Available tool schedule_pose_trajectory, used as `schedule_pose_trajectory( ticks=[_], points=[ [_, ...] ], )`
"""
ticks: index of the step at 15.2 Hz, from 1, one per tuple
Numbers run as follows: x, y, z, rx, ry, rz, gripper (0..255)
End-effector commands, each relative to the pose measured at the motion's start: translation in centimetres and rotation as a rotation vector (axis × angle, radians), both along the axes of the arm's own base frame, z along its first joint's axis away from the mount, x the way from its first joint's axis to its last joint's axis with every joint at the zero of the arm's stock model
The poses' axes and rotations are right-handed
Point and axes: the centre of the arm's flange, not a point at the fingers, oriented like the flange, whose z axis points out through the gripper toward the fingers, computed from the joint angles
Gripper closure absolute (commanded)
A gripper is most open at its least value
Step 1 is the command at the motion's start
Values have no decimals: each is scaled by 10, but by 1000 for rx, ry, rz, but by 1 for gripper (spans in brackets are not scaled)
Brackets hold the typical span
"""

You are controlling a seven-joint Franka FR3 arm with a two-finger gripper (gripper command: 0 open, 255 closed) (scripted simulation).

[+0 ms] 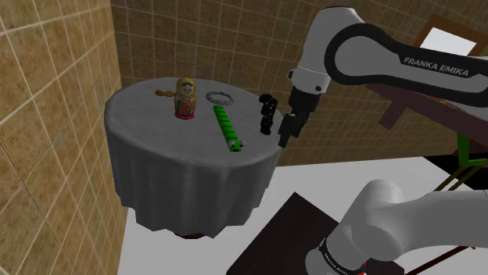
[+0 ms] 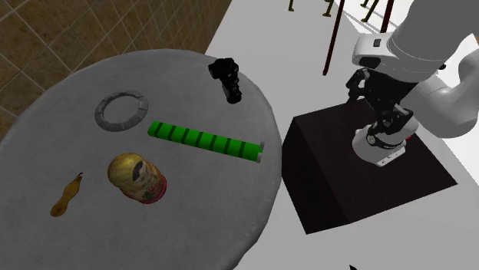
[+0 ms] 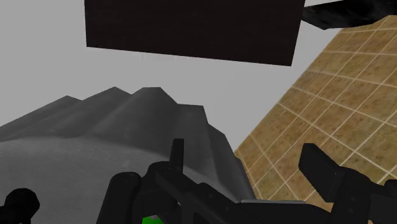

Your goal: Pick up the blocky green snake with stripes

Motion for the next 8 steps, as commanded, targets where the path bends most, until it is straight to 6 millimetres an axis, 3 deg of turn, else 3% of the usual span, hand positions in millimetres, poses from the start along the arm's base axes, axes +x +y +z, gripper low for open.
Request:
schedule_pose_trajectory(
  ticks=[1,8],
  points=[
    [0,0,0,0,0,0,0],
    [84,-12,-32,-15,-5,-121,0]
  ],
)
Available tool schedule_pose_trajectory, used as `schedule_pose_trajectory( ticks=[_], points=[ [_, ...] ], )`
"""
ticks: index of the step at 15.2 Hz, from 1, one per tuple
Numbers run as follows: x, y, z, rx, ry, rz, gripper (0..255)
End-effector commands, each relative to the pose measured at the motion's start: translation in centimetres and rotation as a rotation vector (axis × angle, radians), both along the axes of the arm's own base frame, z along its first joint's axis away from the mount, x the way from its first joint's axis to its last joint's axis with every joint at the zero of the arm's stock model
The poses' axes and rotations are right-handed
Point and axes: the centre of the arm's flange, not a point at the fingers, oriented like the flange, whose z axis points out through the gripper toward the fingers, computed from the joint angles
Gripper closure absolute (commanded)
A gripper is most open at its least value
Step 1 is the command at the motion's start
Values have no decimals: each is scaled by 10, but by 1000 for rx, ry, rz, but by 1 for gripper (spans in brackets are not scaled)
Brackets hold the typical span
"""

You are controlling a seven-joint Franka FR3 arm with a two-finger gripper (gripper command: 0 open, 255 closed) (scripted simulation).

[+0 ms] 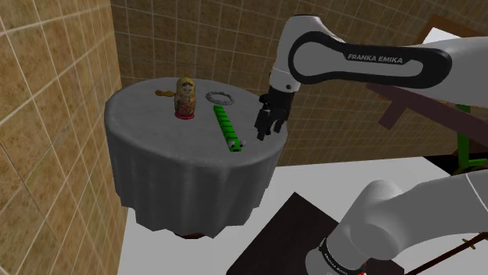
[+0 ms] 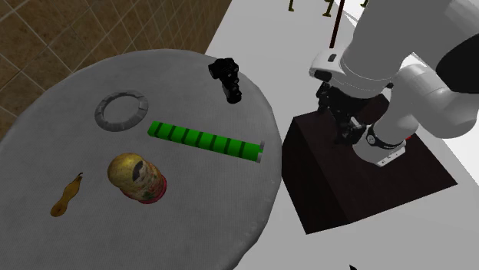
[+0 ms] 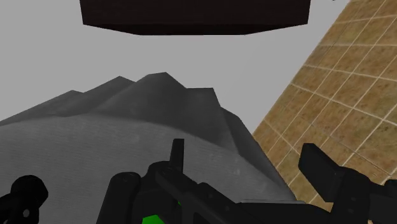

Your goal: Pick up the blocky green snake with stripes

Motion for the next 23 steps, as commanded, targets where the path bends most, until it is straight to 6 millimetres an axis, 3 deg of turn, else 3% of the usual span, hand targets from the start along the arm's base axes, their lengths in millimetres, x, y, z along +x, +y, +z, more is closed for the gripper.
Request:
schedule_pose_trajectory(
  ticks=[1,12,23],
  points=[
    [23,-5,-11,-4,-2,-36,0],
    [150,-47,-60,-27,-10,-225,0],
    [268,-114,-107,-50,-18,-415,0]
  ],
)
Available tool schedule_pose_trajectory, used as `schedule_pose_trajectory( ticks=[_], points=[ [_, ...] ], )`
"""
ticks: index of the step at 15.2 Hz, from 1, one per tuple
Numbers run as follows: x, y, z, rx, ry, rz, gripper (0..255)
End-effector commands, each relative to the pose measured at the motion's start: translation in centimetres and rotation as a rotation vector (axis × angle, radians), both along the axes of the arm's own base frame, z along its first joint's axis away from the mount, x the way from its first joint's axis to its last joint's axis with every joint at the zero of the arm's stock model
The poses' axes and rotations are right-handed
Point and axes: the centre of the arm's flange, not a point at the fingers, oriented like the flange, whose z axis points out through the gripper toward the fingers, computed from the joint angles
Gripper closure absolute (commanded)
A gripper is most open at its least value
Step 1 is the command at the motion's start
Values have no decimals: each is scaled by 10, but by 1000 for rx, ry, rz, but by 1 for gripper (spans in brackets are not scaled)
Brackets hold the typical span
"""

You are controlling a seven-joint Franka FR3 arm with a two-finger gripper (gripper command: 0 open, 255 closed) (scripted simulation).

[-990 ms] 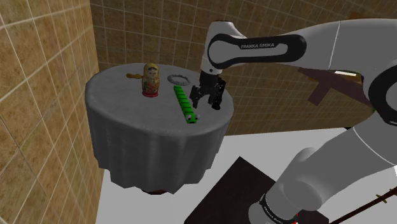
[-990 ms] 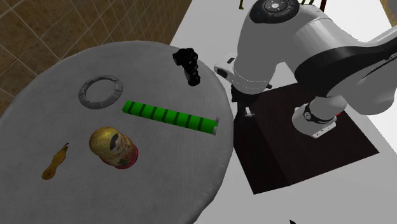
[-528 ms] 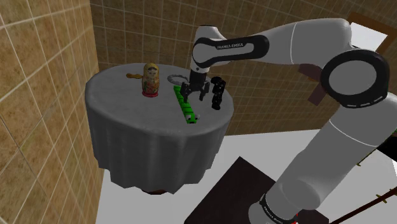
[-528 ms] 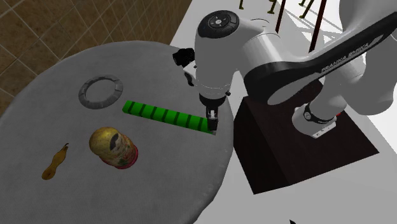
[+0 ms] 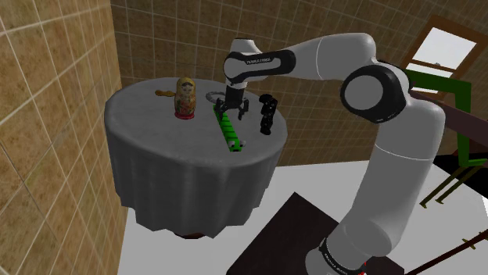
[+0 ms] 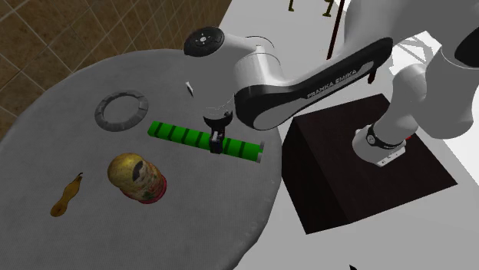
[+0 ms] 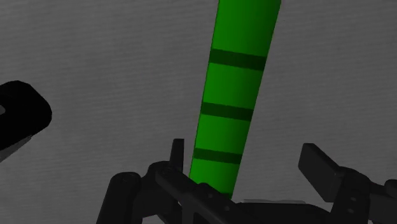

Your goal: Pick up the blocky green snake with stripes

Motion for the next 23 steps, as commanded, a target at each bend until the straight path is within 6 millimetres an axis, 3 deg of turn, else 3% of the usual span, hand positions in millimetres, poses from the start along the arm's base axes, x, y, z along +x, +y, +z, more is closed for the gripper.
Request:
schedule_pose_trajectory(
  ticks=[1,5,14,15,23],
  points=[
    [23,-14,-7,-5,-2,-35,0],
    [61,-44,-23,-13,-5,-102,0],
    [61,-44,-63,-13,-5,-102,0],
    [61,-43,-63,-13,-5,-102,255],
    [61,-43,-63,-13,-5,-102,255]
  ],
)
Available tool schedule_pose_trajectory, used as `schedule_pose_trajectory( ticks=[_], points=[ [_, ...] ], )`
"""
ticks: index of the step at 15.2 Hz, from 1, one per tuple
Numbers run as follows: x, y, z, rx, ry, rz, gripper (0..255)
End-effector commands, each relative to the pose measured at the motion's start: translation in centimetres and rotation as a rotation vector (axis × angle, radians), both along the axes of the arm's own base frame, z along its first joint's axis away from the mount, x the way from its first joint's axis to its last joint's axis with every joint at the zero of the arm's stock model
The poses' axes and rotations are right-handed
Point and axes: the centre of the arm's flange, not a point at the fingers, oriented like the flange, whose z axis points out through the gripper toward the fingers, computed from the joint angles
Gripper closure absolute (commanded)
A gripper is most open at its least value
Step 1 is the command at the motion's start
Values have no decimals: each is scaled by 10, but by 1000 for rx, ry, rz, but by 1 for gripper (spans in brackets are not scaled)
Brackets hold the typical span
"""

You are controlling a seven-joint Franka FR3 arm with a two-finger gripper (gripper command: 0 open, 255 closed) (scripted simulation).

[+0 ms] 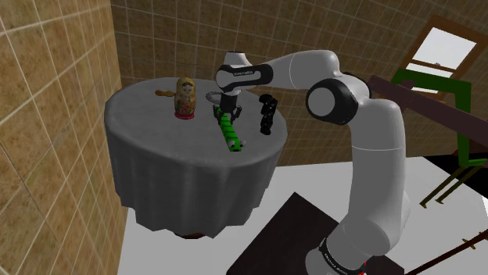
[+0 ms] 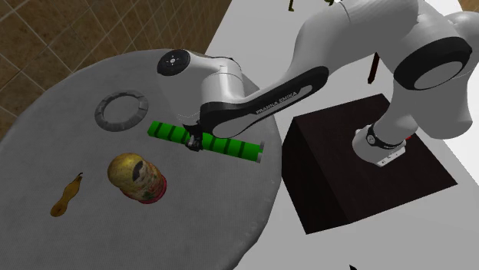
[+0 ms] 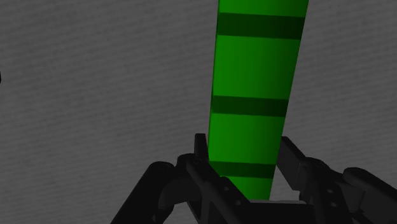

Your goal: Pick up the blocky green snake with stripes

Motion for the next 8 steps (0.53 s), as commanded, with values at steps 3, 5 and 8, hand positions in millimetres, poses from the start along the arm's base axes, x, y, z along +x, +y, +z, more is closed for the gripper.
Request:
schedule_pose_trajectory(
  ticks=[3,5,8],
  points=[
    [0,-1,9,0,1,0,255],
    [0,-1,20,0,1,0,255],
    [0,-1,36,0,1,0,255]
  ],
)
